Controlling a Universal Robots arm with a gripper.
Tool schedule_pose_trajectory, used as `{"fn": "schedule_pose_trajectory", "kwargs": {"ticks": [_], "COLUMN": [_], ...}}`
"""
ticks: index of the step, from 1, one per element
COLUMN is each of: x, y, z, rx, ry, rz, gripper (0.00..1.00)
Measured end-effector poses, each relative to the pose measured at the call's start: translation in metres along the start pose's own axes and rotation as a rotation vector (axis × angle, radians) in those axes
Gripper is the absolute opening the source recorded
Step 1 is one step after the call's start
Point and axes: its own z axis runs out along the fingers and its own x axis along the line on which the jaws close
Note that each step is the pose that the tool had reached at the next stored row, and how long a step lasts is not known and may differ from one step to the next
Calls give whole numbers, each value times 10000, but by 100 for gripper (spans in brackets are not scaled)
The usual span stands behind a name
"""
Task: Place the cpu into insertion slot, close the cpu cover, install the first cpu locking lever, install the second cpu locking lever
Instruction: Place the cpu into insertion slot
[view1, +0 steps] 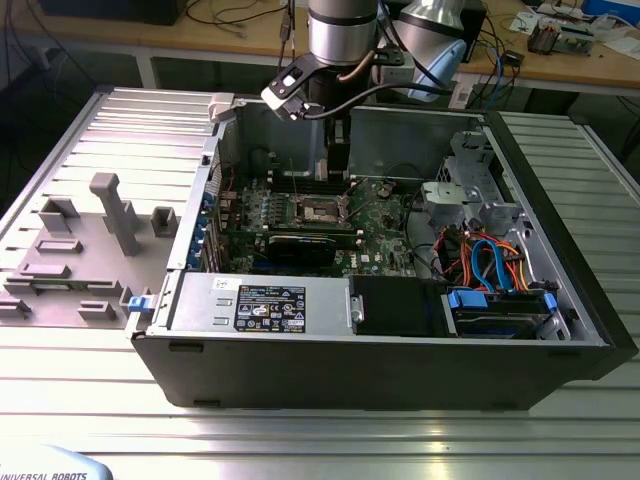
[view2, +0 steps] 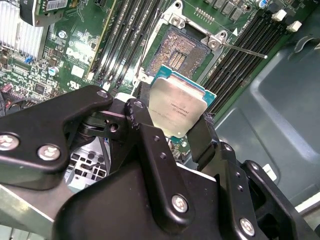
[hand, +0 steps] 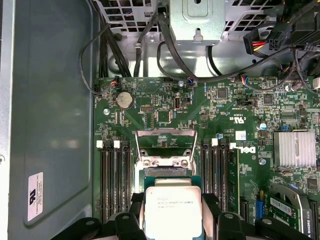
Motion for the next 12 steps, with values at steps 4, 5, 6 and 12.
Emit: {"fn": "schedule_pose_trajectory", "kwargs": {"ticks": [4, 5, 6, 12], "x": [1, 0, 0, 6], "y": [0, 0, -1, -10], "z": [10, 13, 16, 137], "rx": [-1, -1, -1, -1], "ry": [2, 2, 2, -22], "rz": [0, 0, 0, 18], "gripper": [54, 54, 54, 54]}}
